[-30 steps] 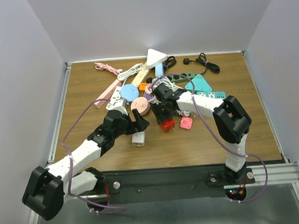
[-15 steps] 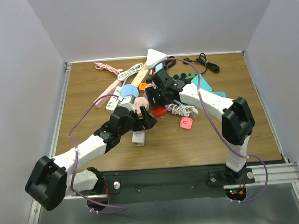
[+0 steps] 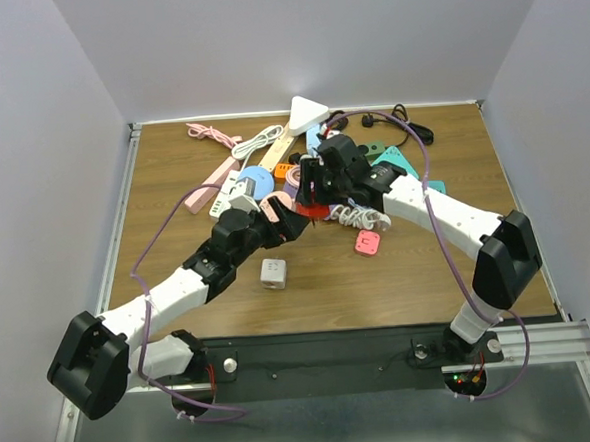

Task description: Insert the plug

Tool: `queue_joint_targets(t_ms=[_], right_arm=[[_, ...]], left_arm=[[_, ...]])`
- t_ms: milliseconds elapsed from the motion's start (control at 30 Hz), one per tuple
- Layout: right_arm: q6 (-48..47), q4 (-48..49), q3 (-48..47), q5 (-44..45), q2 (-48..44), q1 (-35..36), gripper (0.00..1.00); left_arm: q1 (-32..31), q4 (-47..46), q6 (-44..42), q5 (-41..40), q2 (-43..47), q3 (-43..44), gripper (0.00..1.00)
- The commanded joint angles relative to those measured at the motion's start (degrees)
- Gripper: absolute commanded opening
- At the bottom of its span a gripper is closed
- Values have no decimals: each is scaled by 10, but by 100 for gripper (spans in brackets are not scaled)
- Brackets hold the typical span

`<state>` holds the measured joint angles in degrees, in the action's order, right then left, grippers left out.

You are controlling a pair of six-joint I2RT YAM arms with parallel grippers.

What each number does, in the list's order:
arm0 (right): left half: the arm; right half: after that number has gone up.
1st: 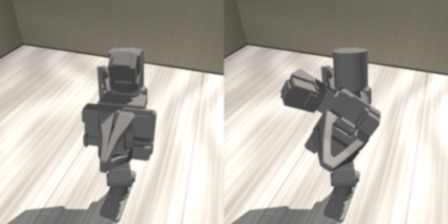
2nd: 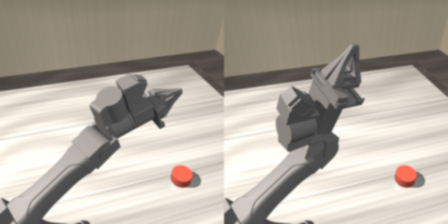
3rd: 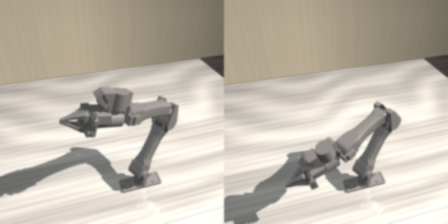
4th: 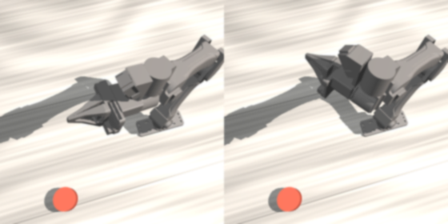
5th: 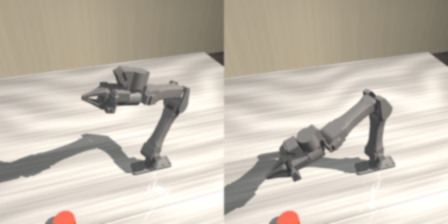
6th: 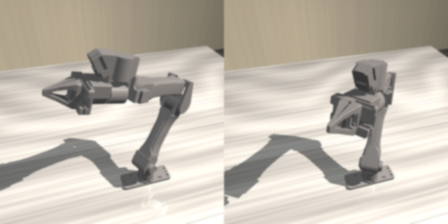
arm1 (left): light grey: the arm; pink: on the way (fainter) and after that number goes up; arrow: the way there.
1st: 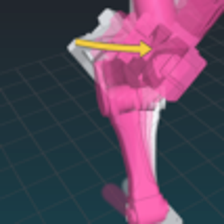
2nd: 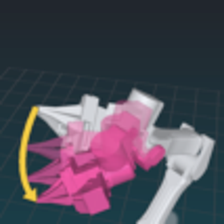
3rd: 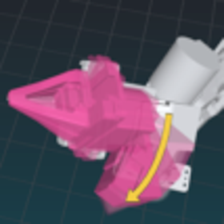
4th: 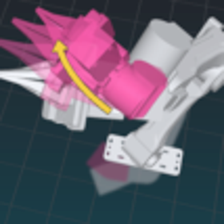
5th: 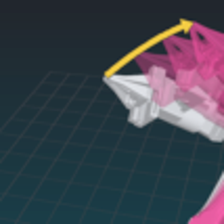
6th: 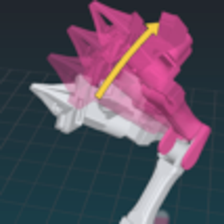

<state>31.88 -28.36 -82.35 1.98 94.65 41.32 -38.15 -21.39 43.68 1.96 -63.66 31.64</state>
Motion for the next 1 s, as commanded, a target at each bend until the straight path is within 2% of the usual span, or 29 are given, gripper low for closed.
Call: queue_joint_targets(t_ms=[0,267,467,967], right_arm=[[25,44,10,-7,-27,3,0],[45,68,31,-17,-47,5,0],[61,81,46,-51,-65,5,0],[68,86,48,-35,-83,6,0]], left_arm=[[-1,-95,22,28,19,19,99],[0,-160,47,49,-7,2,99],[-2,-168,49,54,-22,4,99],[-4,-167,11,88,-10,-17,97]])
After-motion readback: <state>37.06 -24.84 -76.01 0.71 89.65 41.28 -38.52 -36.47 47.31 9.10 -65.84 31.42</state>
